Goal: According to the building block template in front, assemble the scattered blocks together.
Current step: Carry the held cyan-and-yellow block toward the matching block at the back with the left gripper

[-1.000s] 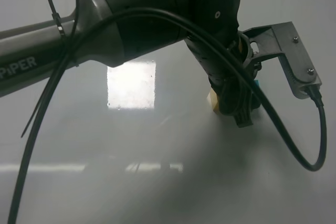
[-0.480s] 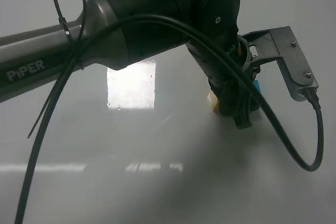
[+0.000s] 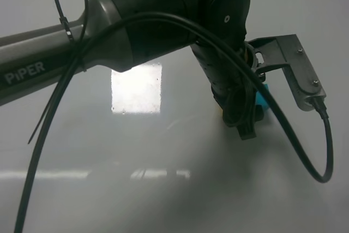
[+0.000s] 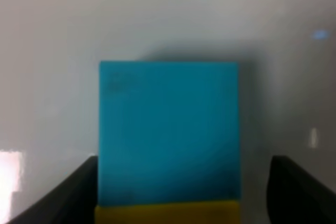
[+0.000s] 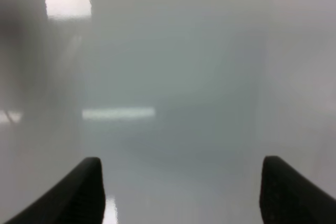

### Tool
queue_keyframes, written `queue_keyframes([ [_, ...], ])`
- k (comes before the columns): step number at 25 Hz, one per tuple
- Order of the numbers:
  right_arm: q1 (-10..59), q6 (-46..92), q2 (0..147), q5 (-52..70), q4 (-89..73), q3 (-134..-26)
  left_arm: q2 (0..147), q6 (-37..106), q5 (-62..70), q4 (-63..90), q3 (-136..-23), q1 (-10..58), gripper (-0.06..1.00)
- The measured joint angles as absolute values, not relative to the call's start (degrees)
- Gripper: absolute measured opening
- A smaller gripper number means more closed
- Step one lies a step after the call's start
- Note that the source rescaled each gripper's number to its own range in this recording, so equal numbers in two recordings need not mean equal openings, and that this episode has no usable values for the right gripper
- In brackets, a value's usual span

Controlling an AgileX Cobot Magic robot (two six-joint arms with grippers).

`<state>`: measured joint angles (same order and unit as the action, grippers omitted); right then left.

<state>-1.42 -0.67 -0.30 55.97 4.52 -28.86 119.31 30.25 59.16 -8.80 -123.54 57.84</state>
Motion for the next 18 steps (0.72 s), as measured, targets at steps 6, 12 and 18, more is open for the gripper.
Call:
queue_keyframes([
  [6, -1.42, -0.67, -0.3, 55.97, 4.52, -28.86, 119.31, 30.25, 59.29, -9.63, -123.58, 57.84, 0.91],
  [12, -1.42, -0.67, -0.3, 55.97, 4.52, -28.86, 119.31, 30.25, 59.29, -9.67, -123.58, 57.84, 0.91],
  [18, -1.42, -0.67, -0.3, 55.97, 4.52, -28.86, 119.31, 30.25, 59.29, -9.69, -123.58, 57.84, 0.91],
])
